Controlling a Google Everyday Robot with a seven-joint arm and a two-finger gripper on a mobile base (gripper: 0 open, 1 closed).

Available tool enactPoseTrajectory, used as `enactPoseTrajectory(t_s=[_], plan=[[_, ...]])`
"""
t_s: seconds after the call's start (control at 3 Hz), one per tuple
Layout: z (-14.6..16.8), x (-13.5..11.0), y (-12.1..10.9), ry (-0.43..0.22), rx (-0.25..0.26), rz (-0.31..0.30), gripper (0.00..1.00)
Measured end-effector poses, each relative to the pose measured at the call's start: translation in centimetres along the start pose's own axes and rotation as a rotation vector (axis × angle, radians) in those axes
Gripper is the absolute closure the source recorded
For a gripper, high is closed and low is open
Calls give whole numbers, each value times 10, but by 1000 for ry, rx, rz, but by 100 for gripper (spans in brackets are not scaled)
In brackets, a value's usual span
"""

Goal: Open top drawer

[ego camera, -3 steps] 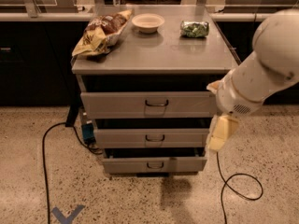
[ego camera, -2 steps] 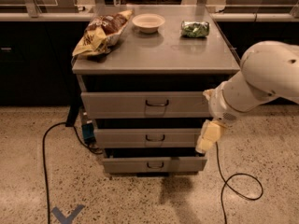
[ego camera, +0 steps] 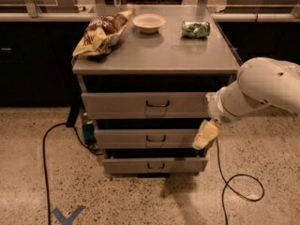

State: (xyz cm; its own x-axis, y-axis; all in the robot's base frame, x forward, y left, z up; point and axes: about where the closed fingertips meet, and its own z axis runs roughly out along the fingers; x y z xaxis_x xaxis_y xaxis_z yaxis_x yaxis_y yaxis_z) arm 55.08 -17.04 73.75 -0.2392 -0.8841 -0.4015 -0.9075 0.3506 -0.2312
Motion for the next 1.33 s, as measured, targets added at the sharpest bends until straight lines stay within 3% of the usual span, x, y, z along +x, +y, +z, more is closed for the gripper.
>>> enactPoseTrajectory(t_s=[0.33, 1.0, 1.33], plan=[[4, -4, -2, -18, 27, -4, 0], [45, -42, -36, -177, 119, -41, 0], [79, -49, -51, -258, 90, -20, 0]])
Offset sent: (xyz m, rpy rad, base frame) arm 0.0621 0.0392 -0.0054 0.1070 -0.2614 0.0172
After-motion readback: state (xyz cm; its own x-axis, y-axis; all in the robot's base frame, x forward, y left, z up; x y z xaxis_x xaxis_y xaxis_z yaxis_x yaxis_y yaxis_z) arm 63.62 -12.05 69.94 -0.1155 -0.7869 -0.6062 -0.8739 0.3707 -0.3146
